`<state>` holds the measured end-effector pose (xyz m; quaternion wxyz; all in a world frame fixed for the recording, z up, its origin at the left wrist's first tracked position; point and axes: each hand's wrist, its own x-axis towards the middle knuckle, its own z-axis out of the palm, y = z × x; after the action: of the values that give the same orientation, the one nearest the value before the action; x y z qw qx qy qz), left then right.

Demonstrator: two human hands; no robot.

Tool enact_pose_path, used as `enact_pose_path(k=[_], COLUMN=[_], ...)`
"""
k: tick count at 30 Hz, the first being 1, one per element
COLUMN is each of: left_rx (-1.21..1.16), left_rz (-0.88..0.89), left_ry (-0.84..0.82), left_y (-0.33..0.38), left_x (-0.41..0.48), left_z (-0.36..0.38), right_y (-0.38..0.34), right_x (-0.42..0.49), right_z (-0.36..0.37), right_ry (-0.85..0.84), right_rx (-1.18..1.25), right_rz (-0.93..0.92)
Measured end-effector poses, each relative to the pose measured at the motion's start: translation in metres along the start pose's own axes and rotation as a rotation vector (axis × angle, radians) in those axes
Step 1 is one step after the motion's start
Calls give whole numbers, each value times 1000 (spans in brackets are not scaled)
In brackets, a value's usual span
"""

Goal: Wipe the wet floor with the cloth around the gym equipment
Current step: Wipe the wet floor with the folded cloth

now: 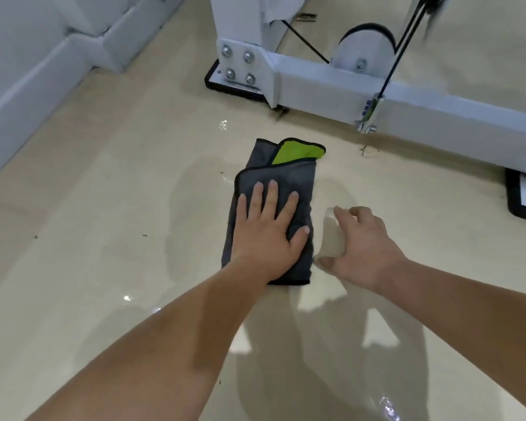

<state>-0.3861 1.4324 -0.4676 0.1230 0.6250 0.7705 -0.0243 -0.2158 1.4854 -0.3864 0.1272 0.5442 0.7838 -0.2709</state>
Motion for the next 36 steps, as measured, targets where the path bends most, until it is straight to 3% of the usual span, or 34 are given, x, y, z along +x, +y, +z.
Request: enact_pose_path(k=[3, 5, 9, 13, 16, 20, 26, 29, 32, 36], left_rx=[21, 82, 82, 94, 98, 68, 57, 37, -15, -92], left_rz=[230, 265, -241, -419, -332, -106, -122, -220, -474, -711], left_ry=[18, 12, -14, -45, -73, -14, 1, -12, 34, 44], left_y=[-28, -75, -137, -104, -104, -167, -232, -264, -289, -275], left_x=[-13, -5, 7, -6, -23, -8, 38, 50, 43, 18], left_z=[-1, -11, -23, -14, -11, -21, -36, -45, -44, -34], right_y=[-23, -39, -69, -106, -135, -168, -184, -181, -182, -188], right_x=[15, 20, 24, 43, 58, 77, 102, 103, 103, 104], right_z=[4, 4, 6, 15, 21, 21, 17, 15, 13, 11], right_ry=[65, 39, -73, -47, -29, -8, -206, -254, -259, -278], right_rx=[-161, -156, -45, -100, -295, -579, -512, -463, -420, -444], right_rz=[9, 6, -34, -142, -184, -260, -203, -194, -206, -190])
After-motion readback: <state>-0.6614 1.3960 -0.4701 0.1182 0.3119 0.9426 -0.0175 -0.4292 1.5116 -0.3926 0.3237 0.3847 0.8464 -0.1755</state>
